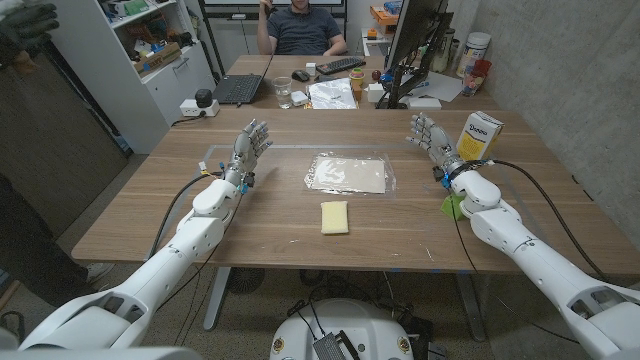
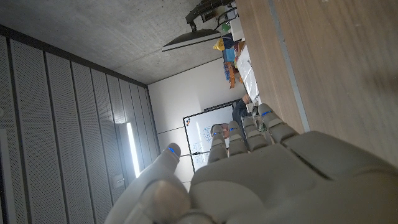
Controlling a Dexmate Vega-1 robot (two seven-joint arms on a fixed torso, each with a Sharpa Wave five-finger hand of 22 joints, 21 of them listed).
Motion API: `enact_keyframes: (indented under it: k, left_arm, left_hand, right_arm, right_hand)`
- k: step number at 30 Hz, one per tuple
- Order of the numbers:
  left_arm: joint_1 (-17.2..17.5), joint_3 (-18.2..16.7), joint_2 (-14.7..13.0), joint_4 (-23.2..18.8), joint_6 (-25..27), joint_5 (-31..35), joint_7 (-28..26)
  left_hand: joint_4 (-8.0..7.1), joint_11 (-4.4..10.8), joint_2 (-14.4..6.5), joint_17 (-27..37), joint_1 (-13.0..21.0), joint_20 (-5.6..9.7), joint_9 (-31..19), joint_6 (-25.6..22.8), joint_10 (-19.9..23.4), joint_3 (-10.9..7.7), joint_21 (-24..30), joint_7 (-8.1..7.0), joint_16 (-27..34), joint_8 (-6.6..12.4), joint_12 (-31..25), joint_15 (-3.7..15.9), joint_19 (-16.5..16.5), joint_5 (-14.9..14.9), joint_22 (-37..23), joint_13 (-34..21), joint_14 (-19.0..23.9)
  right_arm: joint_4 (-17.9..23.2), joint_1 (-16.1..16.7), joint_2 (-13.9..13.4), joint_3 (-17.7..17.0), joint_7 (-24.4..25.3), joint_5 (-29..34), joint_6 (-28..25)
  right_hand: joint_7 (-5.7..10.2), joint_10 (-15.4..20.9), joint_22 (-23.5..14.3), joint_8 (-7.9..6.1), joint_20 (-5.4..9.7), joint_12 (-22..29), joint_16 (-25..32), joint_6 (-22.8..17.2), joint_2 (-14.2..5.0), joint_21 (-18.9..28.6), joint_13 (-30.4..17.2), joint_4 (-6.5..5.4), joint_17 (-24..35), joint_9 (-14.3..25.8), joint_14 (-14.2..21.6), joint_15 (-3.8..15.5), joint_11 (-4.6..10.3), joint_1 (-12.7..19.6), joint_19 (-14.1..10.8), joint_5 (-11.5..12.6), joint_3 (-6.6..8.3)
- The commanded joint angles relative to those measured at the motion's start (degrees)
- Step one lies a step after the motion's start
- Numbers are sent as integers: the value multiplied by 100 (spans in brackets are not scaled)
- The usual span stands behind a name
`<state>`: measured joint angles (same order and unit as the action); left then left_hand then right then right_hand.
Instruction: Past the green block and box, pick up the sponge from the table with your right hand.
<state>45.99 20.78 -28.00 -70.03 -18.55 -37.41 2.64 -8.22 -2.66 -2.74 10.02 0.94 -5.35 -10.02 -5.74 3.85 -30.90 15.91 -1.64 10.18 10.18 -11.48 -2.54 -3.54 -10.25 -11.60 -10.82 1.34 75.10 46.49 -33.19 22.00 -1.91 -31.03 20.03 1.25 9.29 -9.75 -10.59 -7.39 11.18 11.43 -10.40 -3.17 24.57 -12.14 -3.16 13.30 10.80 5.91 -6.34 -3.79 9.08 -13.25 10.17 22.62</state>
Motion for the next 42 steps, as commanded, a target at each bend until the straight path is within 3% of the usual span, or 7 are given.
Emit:
enact_keyframes:
  k: [1,9,22,31,42]
  left_arm:
    - [-21,0,9,48,-16,-28,71]
    - [-59,31,21,70,-5,-7,99]
    - [-110,43,15,121,-11,-10,179]
    - [-110,27,-2,135,-6,-44,228]
    - [-186,39,-1,231,-9,-47,317]
  left_hand:
    - [6,-3,-61,12,12,-44,-16,-51,29,-10,25,3,33,36,-33,-51,-11,-21,-18,-16,-9]
    - [6,-4,-61,12,13,-49,-16,-52,25,-5,22,-4,31,36,-32,-49,-6,-21,-18,-16,-15]
    - [6,2,-64,12,14,-57,-16,-60,28,4,20,2,33,40,-33,-56,-6,-22,-19,-16,-15]
    - [6,-8,-66,12,15,-80,-16,-57,31,9,17,-2,32,38,-35,-56,-3,-22,-19,-16,-18]
    - [6,-1,-68,12,16,-89,-17,-64,25,17,13,-2,33,41,-33,-57,0,-22,-19,-16,-20]
  right_arm:
    - [864,452,-562,-219,436,508,21]
    - [1512,826,-927,-412,899,1111,49]
    - [2634,1719,-1334,-1107,1700,2041,207]
    - [3237,2288,-1379,-1595,2104,2725,105]
    - [3860,2799,-1166,-1997,2349,3643,349]
  right_hand:
    - [5,-47,-26,1,-89,-20,-7,34,60,-35,-6,62,4,22,-53,-31,-3,34,6,25,14]
    - [32,-112,-28,4,-174,-29,-16,87,78,-77,-7,92,-7,22,-116,-67,13,34,36,23,-8]
    - [64,-158,-29,0,-208,-27,-9,124,90,-113,-7,129,-21,22,-140,-62,44,44,48,22,-23]
    - [78,-143,-30,-15,-222,-9,6,112,82,-135,-6,164,-35,22,-121,-51,53,72,47,23,-18]
    - [82,-120,-30,-27,-264,11,24,107,83,-161,-5,205,-51,22,-97,-37,42,97,39,20,-20]
